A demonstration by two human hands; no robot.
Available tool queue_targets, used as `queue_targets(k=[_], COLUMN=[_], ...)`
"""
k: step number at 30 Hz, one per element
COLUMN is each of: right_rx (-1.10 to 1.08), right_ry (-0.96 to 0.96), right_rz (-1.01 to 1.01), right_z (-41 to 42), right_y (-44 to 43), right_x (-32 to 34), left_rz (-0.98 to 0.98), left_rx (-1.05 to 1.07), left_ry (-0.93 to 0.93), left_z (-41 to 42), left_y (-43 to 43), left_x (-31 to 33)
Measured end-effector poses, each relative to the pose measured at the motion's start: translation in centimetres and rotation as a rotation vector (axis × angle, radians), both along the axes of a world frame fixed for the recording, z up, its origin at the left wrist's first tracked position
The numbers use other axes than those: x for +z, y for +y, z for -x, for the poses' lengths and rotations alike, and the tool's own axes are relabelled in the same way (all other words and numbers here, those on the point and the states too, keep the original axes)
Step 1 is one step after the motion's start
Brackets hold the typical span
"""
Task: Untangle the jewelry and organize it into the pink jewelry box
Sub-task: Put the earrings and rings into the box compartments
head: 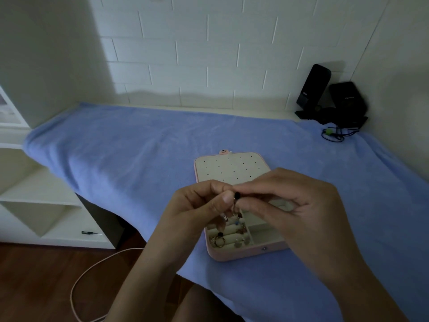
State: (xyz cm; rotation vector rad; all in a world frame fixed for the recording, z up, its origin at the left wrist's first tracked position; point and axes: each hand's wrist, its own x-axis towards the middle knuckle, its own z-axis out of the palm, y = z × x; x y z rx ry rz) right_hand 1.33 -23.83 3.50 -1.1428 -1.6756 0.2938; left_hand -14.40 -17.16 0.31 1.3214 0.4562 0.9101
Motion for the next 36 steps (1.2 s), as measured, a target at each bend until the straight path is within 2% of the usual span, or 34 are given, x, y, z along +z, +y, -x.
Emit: queue_targets(k=[4, 8, 18, 25, 30, 33, 36], right_rx=[0.006, 0.049, 0.173, 0.246, 0.223, 0.227, 0.255], right_ry=[-0.163, -0.244, 0.026, 0.039, -0.122, -0.302, -0.442], right_rz=[-0.063, -0.054, 0.375, 0.426, 0.443, 0.529, 0.646], right_z=[0.0, 0.0, 0.2, 0.6, 0.0, -0.5, -0.5], right_y=[0.6, 1.0, 0.4, 0.7, 1.7, 2.2, 2.4], right_x=[1.3, 2.3, 2.6, 2.9, 3.1, 2.8, 2.3], left_rz=[-0.025, -0.030, -0.090, -0.084, -0.100, -0.161, -0.198], left_rx=[0.059, 0.073, 0.108, 0.084, 0.183, 0.281, 0.293], left_ry=[-0.003, -0.034, -0.023, -0.057, 0.061, 0.218, 0.346], left_z=[0.5, 0.9, 1.2, 1.5, 1.9, 2.1, 2.1], left_y=[0.2, 0.3, -0.4, -0.6, -0.4, -0.1, -0.2], left_x=[0.3, 0.5, -0.3, -0.5, -0.4, -0.9, -1.3])
